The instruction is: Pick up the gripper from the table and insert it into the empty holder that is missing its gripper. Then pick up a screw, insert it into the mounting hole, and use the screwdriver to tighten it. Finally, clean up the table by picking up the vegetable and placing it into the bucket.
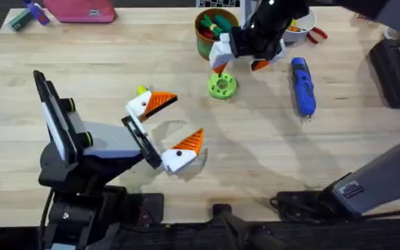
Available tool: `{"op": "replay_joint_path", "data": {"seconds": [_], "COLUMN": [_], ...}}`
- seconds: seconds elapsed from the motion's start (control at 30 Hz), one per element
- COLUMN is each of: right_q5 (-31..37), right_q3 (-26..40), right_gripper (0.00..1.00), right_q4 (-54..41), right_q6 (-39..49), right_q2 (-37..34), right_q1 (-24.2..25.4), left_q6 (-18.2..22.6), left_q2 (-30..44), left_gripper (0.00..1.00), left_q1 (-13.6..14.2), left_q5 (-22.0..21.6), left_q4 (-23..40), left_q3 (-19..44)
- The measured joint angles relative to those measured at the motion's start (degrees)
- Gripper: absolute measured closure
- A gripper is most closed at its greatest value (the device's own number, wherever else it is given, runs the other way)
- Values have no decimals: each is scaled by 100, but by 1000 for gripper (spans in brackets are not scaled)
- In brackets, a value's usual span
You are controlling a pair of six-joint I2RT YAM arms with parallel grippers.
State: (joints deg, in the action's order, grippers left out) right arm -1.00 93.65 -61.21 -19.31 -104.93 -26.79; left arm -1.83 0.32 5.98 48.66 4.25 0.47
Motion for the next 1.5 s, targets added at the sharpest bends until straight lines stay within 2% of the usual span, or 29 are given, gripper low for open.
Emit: {"op": "replay_joint_path", "data": {"seconds": [0.27,0.5,0.73,0.93,1.27,1.5], "right_q5": [21,44,461,689,768,768], "right_q3": [2,16,22,26,28,28], "right_gripper": [124,195,246,293,490,545], "right_q4": [243,483,786,1031,1107,1206], "right_q6": [-20,-16,-15,10,25,26], "right_q2": [-353,-538,-985,-1020,-1053,-1233], "right_q1": [-18,-136,-279,-358,-381,-443], "left_q6": [0,0,0,0,0,0], "left_q2": [-1,-2,-2,-1,-2,-2], "left_gripper": [15,15,15,16,15,15], "left_q1": [0,0,0,0,0,0], "left_q5": [0,0,0,0,0,0], "left_q4": [0,1,2,1,1,1], "left_q3": [0,0,0,0,0,0]}}
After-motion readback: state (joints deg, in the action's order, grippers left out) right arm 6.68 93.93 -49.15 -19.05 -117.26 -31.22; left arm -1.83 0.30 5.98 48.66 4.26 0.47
